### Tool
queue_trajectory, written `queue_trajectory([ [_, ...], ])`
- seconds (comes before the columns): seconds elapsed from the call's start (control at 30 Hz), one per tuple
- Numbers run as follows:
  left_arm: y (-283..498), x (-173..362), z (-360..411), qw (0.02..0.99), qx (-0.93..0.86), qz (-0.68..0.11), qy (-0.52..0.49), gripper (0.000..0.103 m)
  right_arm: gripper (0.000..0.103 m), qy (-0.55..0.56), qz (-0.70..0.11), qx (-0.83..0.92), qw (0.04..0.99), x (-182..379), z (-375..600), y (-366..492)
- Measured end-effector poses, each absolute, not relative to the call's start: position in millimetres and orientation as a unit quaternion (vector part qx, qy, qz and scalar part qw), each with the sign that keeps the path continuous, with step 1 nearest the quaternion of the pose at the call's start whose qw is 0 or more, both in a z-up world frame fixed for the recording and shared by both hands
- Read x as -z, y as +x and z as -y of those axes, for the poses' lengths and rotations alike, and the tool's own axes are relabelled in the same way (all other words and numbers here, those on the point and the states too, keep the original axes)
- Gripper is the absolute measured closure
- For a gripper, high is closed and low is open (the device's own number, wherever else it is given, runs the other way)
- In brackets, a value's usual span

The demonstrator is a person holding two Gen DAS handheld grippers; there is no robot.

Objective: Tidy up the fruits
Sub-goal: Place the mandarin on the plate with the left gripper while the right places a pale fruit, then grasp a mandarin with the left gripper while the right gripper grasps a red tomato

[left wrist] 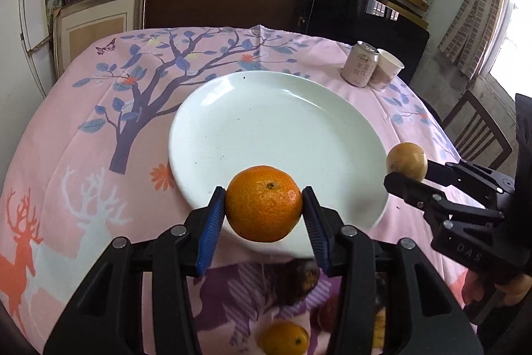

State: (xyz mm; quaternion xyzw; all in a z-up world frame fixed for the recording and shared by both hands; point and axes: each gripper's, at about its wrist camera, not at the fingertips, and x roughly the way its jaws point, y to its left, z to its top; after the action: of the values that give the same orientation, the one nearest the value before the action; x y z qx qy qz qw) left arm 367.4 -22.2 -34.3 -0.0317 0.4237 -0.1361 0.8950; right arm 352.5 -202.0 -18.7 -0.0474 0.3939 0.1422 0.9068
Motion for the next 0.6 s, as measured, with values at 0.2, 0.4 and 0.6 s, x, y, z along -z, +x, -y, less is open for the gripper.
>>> queue_trajectory([
  [0.2, 389, 44, 20, 0.889, 0.127, -0.438, -0.038, 0.053, 0.028, -0.047, -0.366, -0.138, 0.919, 12, 201, 354],
  [0.4, 352, 11, -1, 0.914, 0.114, -0.384, -0.066, 0.015, 0.028, -0.03, -0.355, -0.124, 0.926, -2, 218, 314],
  [0.6, 275, -1, -6, 0.917, 0.142, -0.372, -0.039, 0.014, 0.028, -0.018, -0.358, -0.132, 0.924, -8, 237, 234],
])
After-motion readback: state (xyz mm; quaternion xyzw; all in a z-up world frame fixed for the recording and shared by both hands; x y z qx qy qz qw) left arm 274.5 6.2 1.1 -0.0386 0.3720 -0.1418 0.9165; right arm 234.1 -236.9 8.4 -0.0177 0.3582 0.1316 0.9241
